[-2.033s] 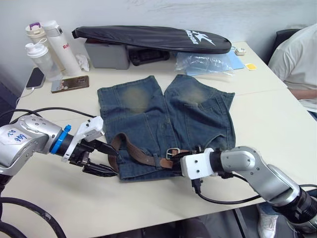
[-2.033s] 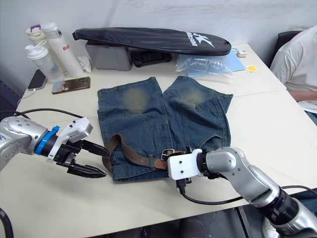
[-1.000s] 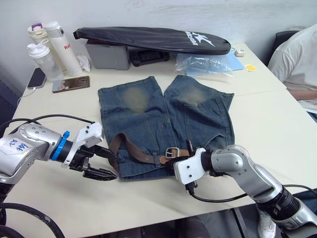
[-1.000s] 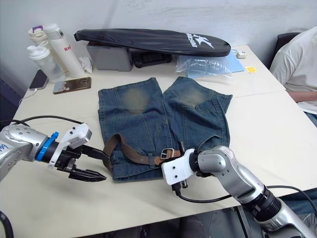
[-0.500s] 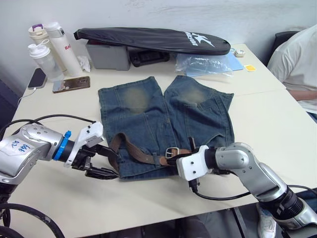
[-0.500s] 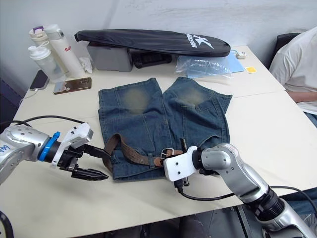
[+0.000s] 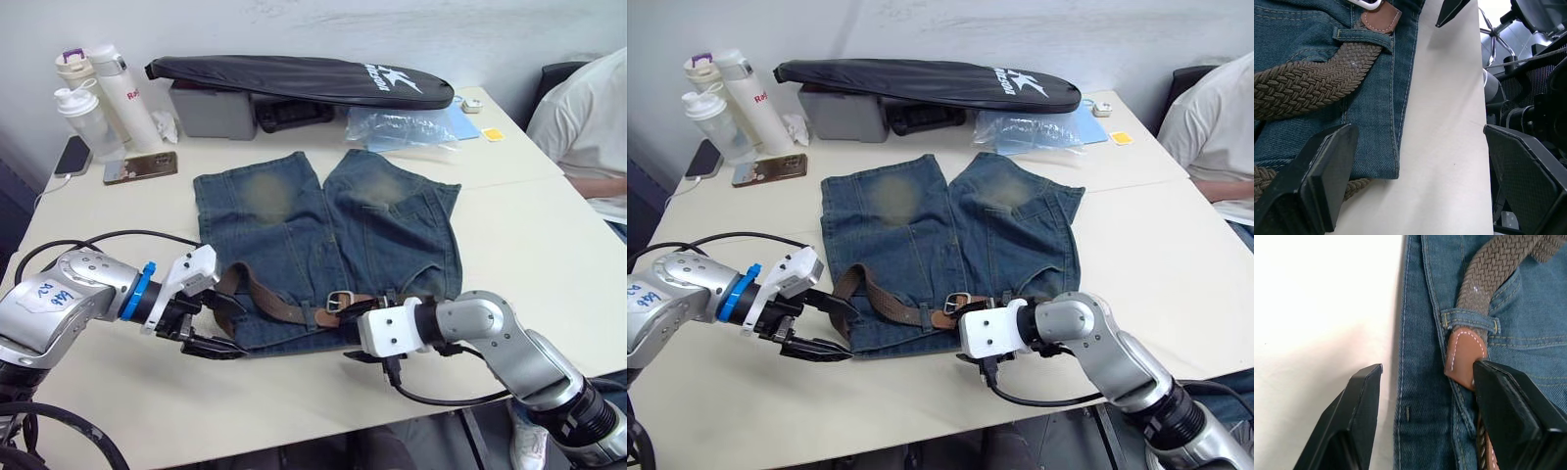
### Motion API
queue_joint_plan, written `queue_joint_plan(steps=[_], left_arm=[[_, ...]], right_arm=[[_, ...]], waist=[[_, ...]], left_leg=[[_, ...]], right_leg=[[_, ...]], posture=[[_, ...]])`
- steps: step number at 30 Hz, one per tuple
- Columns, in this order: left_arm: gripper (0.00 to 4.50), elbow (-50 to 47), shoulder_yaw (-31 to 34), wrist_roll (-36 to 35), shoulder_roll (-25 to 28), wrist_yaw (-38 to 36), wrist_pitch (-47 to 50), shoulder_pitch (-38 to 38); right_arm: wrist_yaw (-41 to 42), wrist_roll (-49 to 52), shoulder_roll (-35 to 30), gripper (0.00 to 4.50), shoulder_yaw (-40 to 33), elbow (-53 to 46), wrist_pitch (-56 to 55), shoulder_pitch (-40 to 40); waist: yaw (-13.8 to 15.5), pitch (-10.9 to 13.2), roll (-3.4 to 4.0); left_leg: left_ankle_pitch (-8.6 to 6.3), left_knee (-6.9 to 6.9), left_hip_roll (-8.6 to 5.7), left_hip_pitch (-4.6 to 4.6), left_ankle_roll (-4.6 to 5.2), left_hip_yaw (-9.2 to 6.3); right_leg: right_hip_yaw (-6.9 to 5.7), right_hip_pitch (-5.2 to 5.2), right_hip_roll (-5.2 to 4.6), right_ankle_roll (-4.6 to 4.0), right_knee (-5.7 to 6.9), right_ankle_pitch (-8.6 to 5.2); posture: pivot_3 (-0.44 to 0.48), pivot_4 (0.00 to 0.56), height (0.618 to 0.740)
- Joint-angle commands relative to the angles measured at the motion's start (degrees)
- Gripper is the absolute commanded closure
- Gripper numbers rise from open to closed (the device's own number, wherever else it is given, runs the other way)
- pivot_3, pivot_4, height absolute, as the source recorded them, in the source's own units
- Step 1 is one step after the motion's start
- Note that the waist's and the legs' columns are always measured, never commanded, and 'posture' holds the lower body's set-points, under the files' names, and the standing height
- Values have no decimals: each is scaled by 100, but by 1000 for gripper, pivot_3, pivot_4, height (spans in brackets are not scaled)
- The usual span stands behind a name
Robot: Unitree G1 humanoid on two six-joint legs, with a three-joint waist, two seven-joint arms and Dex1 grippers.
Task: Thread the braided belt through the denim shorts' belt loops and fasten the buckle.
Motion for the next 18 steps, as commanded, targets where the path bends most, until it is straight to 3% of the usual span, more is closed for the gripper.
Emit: queue_joint_plan(steps=[1, 5, 8, 11, 18], left_arm=[[0, -162, 11, 57, -51, 34, -33, -13], [0, -279, -12, 112, -246, 209, -91, 28], [0, -433, -28, 156, -310, 263, -200, 201], [0, -513, 47, 149, -406, 344, -346, 360], [0, -326, 119, 390, -741, 606, -869, 452]], right_arm=[[96, 108, -44, 1230, -3, -169, 111, -64], [42, 108, 55, 1230, -74, -70, 206, -221], [56, 245, 59, 1995, -203, -137, 383, -333], [75, 365, -3, 3440, -280, -281, 532, -390], [24, 491, -53, 3440, -361, -444, 737, -415]], waist=[[0, 0, 0], [4, -2, 2], [0, -4, 4], [-1, -7, 8], [4, -9, 9]], left_leg=[[0, 0, 0, 0, 1, 0], [-1, 4, 2, 0, 1, -2], [-1, 5, 4, 0, 1, -3], [-3, 4, 9, 1, 3, -6], [-3, 8, 11, 1, 4, -10]], right_leg=[[6, 0, 4, 0, 0, 0], [24, 0, 16, 0, 1, 0], [32, 1, 21, 0, 1, 0], [35, 0, 25, 0, 1, 0], [35, 3, 27, -1, 2, 0]], posture=[[0, 150, 740], [0, 150, 740], [0, 150, 740], [0, 150, 740], [0, 150, 740]])
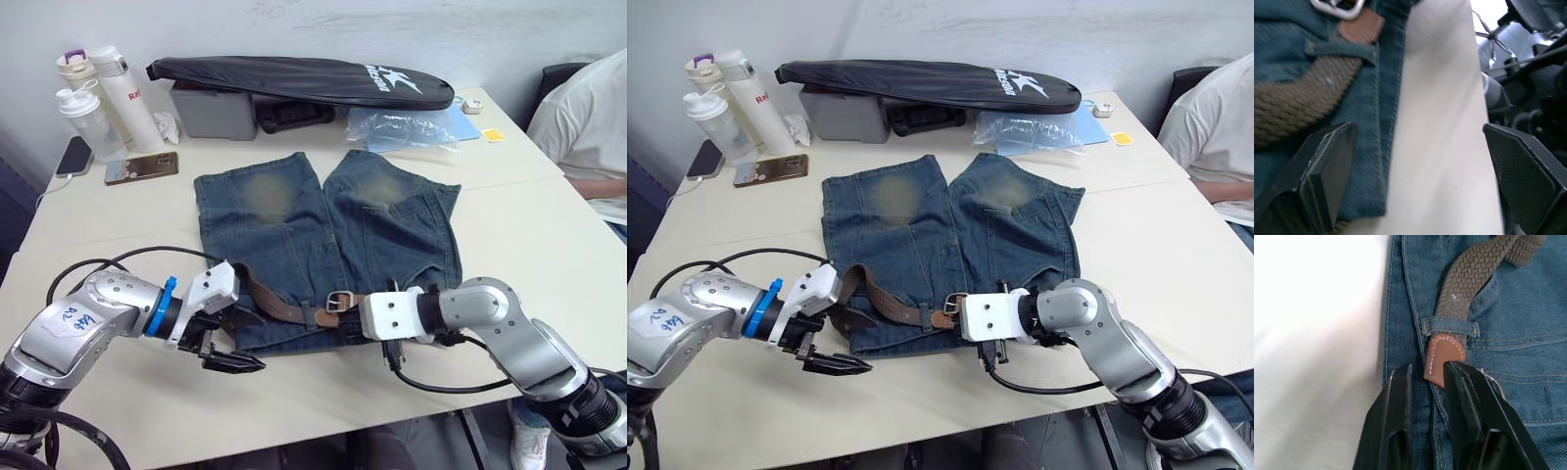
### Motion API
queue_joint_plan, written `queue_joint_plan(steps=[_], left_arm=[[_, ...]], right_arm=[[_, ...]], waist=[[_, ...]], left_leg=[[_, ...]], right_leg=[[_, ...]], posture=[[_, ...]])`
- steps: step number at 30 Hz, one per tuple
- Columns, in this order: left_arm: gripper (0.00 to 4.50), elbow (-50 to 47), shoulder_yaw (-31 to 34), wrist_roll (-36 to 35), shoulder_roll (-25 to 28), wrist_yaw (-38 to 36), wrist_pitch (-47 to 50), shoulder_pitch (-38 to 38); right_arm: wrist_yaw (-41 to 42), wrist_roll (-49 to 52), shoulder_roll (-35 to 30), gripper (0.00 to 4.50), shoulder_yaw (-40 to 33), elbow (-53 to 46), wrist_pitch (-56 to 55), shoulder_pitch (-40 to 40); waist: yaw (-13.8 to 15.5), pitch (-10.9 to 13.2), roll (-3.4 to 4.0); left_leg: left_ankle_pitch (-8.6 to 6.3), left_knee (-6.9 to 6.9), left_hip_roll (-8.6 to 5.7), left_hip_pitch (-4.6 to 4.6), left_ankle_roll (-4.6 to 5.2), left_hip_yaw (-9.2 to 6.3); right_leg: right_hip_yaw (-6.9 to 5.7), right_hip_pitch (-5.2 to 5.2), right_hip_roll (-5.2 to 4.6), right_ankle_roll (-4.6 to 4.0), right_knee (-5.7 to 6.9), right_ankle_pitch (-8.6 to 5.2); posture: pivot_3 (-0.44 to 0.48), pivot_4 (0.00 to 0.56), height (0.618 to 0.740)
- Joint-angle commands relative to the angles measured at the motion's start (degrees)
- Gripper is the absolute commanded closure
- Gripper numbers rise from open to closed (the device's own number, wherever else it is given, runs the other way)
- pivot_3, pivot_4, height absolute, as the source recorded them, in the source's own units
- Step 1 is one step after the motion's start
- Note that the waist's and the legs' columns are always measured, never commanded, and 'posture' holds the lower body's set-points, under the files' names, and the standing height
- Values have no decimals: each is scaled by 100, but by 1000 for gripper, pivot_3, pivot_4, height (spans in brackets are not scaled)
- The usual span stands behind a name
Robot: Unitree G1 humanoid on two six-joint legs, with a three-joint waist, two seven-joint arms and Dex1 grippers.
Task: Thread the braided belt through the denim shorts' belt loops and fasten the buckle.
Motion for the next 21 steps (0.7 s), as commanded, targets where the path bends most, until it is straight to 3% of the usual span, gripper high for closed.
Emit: queue_joint_plan(steps=[1, 2, 5, 11, 13, 21], left_arm=[[0, 133, 27, 336, -117, 121, -425, 17], [0, 187, -46, 465, -140, 152, -525, 25], [766, 358, -315, 719, -85, 133, -434, -23], [3676, 458, -444, 886, -321, 282, -345, -109], [4443, 456, -569, 982, -431, 359, -306, -136], [4443, 417, -897, 1324, -792, 694, -143, -250]], right_arm=[[-43, 120, -71, 3440, -188, -280, 62, -113], [-50, 126, -73, 3440, -198, -287, 75, -121], [-39, 150, -99, 3487, -230, -322, 119, -155], [-67, 177, -175, 3487, -247, -382, 174, -162], [-83, 170, -206, 3487, -250, -398, 202, -153], [-122, 138, -304, 3487, -202, -432, 227, -124]], waist=[[-1, -1, 1], [-2, -1, 1], [-4, -1, 2], [0, -2, 2], [-1, -3, 2], [4, -3, 2]], left_leg=[[0, 0, 0, 0, 0, 1], [0, 0, 0, 0, 0, 1], [-1, 0, -4, 1, 1, 2], [-1, -1, 1, 0, 3, 0], [-2, 0, 1, 0, 3, 1], [-2, 1, 0, 0, 3, 0]], right_leg=[[0, 0, 0, 0, 0, 0], [0, 0, 0, 0, 0, 0], [2, -1, 6, 0, -1, 0], [2, -2, 7, 0, 1, 0], [3, -2, 6, 0, 1, 0], [3, -2, 8, 0, 4, 0]], posture=[[0, 150, 740], [0, 150, 740], [0, 150, 740], [0, 150, 740], [0, 150, 740], [0, 150, 740]])
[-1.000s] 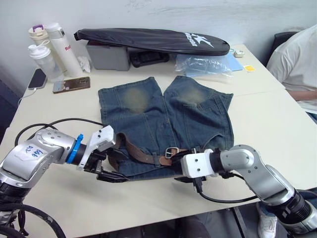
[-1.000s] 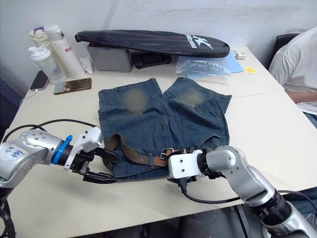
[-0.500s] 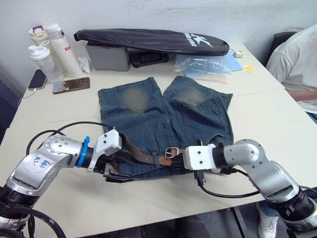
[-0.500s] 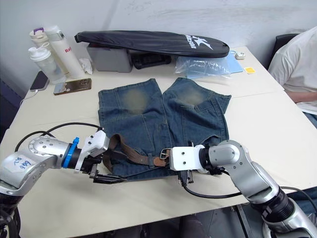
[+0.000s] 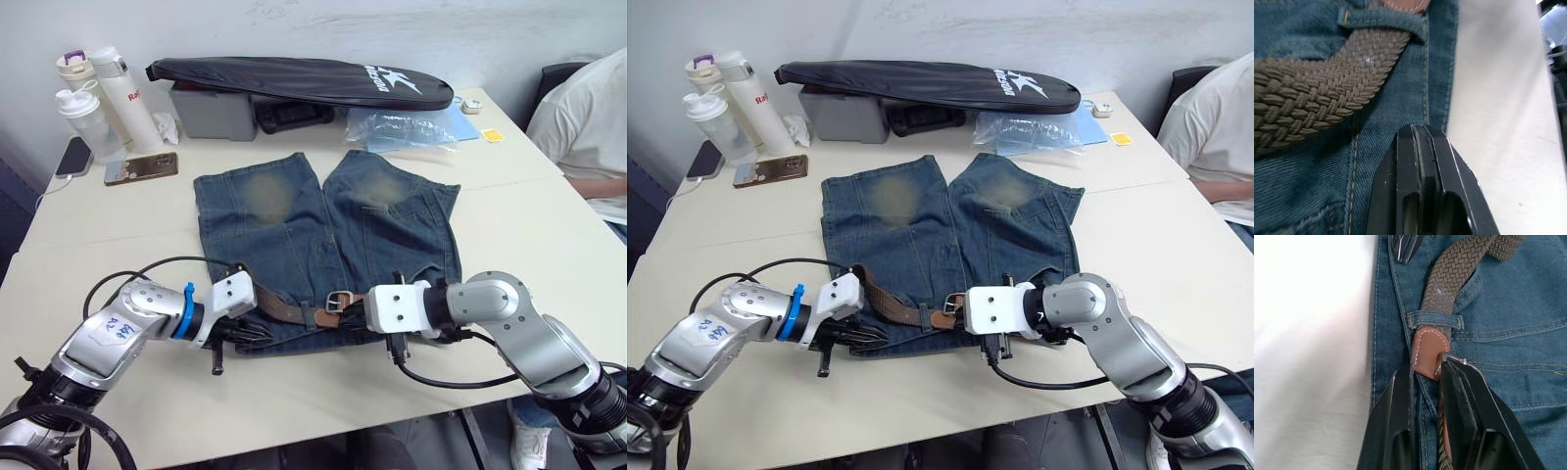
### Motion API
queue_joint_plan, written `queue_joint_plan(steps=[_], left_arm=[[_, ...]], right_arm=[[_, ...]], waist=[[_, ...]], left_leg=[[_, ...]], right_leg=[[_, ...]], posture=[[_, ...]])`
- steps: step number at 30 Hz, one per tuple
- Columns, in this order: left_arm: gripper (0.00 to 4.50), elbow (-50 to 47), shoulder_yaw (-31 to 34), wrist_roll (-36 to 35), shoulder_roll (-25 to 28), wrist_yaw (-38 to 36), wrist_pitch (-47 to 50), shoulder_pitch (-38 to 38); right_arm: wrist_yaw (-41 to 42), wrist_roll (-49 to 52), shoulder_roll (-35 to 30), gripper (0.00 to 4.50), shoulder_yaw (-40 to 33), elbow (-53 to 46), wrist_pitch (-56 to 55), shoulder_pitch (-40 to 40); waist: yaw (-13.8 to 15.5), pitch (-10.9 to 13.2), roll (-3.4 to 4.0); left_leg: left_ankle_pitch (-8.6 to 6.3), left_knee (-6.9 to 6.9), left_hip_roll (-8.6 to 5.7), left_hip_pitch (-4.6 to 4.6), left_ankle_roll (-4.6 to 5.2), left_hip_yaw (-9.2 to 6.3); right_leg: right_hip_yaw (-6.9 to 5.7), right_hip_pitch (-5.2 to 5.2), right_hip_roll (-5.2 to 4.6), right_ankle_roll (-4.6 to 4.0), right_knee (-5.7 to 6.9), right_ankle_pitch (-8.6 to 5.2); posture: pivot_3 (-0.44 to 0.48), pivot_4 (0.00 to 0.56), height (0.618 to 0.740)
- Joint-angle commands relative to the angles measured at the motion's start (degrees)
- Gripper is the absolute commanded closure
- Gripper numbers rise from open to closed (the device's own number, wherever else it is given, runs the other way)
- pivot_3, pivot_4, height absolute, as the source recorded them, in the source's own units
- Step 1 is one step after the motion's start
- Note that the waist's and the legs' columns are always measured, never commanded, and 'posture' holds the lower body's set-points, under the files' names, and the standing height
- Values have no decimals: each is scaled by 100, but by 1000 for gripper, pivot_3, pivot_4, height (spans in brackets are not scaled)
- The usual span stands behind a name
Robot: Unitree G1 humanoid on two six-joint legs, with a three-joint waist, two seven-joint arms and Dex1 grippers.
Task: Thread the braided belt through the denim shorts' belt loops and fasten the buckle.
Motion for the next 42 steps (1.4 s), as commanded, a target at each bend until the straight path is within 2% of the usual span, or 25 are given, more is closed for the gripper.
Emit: queue_joint_plan(steps=[1, 9, 15, 28, 39, 40, 42], left_arm=[[4443, -53, -100, 200, -55, 78, -17, -149], [4443, 151, -616, 745, -168, 201, -48, -60], [4443, 77, -597, 761, -225, 226, 0, 0], [4443, -195, -355, 545, -390, 264, 255, -27], [4443, -224, -372, 612, -480, 288, 368, -93], [4500, -227, -380, 620, -485, 291, 367, -90], [4500, -222, -398, 637, -509, 303, 364, -99]], right_arm=[[-32, -21, -116, 3487, -81, -227, -90, -3], [-174, -826, 31, 3487, 548, 321, -1010, -182], [-186, -1167, 233, 3487, 858, 769, -1558, -187], [-215, -1556, 474, 3487, 868, 1429, -2231, -390], [-25, -1252, 604, 3487, 716, 1365, -1827, -321], [-2, -1161, 631, 3989, 679, 1352, -1727, -312], [38, -921, 696, 4446, 537, 1375, -1371, -320]], waist=[[4, 0, 0], [14, -42, 21], [10, -68, 20], [12, -69, 21], [10, -69, 21], [10, -69, 21], [9, -69, 21]], left_leg=[[0, 1, -1, 0, 0, 0], [-3, 8, -6, 3, 5, 0], [-3, 15, -8, 8, 6, -7], [-3, 17, -6, 8, 6, -11], [-3, 25, -5, 9, 6, -18], [-3, 25, -5, 9, 6, -19], [-3, 25, -6, 9, 6, -19]], right_leg=[[0, 0, 0, 0, 0, 0], [1, 5, 2, 0, 1, 0], [10, 19, 2, 0, 1, 0], [18, 23, 2, 0, 1, 0], [50, 32, 2, 0, 0, 0], [53, 32, 2, 0, 0, 0], [58, 33, 2, 0, 0, 0]], posture=[[0, 150, 740], [0, 150, 740], [0, 150, 740], [0, 150, 740], [0, 150, 740], [0, 150, 740], [0, 150, 740]])
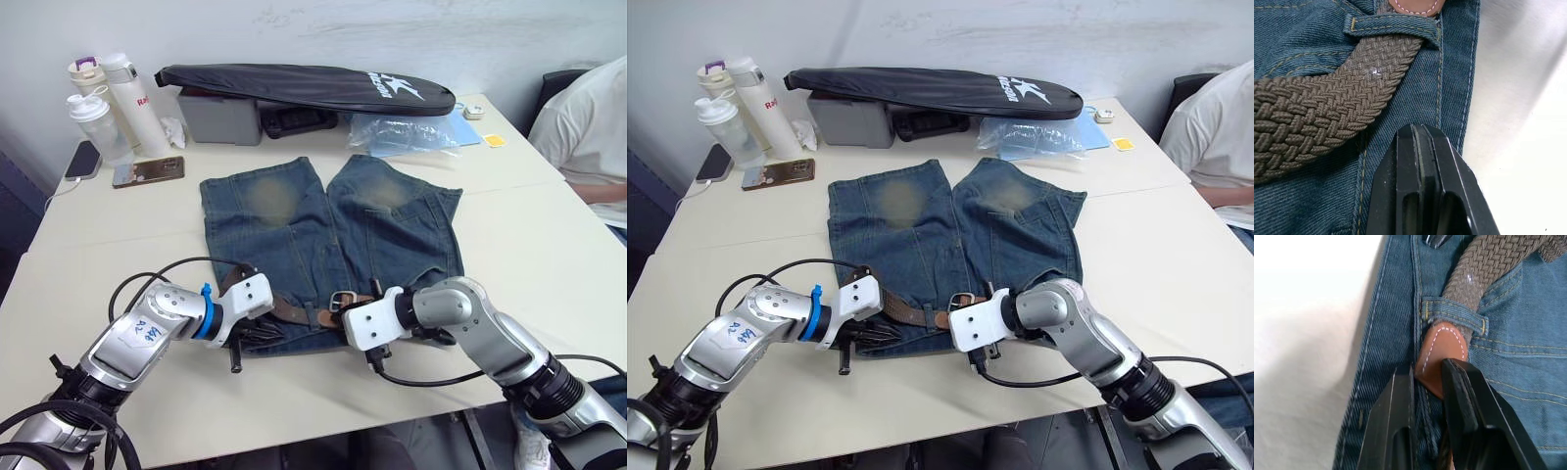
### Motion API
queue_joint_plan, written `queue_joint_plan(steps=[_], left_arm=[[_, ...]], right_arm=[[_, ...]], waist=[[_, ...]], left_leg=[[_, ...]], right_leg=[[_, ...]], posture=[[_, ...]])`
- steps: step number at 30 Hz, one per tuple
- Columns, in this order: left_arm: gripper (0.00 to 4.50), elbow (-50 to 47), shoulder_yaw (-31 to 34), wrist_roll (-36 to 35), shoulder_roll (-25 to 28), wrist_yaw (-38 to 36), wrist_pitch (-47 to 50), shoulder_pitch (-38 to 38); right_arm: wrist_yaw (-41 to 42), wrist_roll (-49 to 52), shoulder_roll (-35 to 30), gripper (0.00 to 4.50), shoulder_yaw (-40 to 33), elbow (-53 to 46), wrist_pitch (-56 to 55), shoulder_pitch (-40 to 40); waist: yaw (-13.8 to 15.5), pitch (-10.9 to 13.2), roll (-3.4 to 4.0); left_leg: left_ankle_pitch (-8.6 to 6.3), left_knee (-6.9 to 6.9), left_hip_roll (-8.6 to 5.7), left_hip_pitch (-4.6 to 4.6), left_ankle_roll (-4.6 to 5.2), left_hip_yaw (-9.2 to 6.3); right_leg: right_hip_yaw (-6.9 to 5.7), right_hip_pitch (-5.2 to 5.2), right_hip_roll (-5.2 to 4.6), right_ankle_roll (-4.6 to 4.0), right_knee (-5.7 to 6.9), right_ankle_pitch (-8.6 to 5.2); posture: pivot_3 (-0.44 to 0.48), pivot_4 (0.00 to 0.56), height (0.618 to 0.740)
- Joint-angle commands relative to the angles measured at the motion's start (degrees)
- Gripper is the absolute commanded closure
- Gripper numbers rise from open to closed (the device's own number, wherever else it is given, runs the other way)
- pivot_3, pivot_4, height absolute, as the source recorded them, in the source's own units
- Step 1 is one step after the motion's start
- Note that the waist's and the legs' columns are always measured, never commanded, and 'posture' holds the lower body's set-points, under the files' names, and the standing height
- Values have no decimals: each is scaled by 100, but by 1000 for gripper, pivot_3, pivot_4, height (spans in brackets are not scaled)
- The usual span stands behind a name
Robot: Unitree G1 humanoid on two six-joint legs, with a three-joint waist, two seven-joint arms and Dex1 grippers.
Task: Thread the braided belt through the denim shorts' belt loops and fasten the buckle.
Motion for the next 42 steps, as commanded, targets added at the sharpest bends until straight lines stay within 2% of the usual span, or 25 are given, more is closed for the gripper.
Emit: queue_joint_plan(steps=[1, 8, 15, 18, 21, 23, 28, 35, 42], left_arm=[[4500, -75, -172, 47, -83, 54, 48, 24], [4500, -74, -195, 65, -126, 88, 51, 27], [4500, -29, -338, 167, -80, 7, -45, 22], [4500, -20, -343, 157, -102, 10, -75, 35], [4500, 23, -368, 175, -118, 13, -130, 19], [4500, 70, -395, 193, -145, 14, -166, -14], [4500, 173, -450, 237, -178, 20, -258, -37], [4500, 189, -468, 266, -120, 2, -346, 68], [4500, 223, -421, 294, 36, -82, -419, 151]], right_arm=[[94, 394, 86, 4446, -325, -99, 509, -42], [253, 860, -52, 4446, -660, -199, 1048, -105], [570, 1538, -344, 4446, -1037, -877, 1591, -269], [691, 1349, -612, 4446, -929, -1050, 1291, -399], [638, 1869, -466, 4446, -1098, -1407, 1907, -529], [613, 1858, -449, 4446, -1037, -1483, 1869, -607], [627, 1077, -895, 4446, -796, -1190, 1132, -904], [758, 1028, -1493, 4446, -1295, -342, 152, -1095], [430, 1007, -2042, 4446, -2154, 1179, -1966, -837]], waist=[[1, 0, 0], [4, 0, 0], [4, 1, 1], [1, 1, 0], [-8, 1, 1], [-4, 1, 0], [6, 1, 1], [3, 2, 0], [0, 5, 4]], left_leg=[[0, 0, 0, 2, 0, -1], [-2, 1, -10, 2, 3, -8], [-11, 3, -22, -1, 20, -8], [-19, 3, -22, 0, 30, -11], [-21, 3, -21, 1, 33, -10], [-20, 2, -16, 1, 33, -10], [-21, 3, -20, 0, 33, -14], [-21, 5, -34, -1, 34, -11], [-20, 6, -34, 1, 32, -6]], right_leg=[[3, 3, 0, 0, 0, 0], [52, 10, 2, 1, -4, 1], [87, 9, 4, 4, -7, 2], [88, 12, 2, 5, -9, 3], [90, 12, 1, 5, -12, 3], [93, 11, -2, 5, -11, 3], [91, 13, -1, 4, -14, 2], [99, 19, -3, 2, -28, 1], [106, 23, -2, 2, -38, 1]], posture=[[0, 150, 740], [0, 150, 740], [0, 150, 740], [0, 150, 740], [0, 150, 740], [0, 150, 740], [0, 150, 740], [0, 150, 740], [0, 150, 740]])
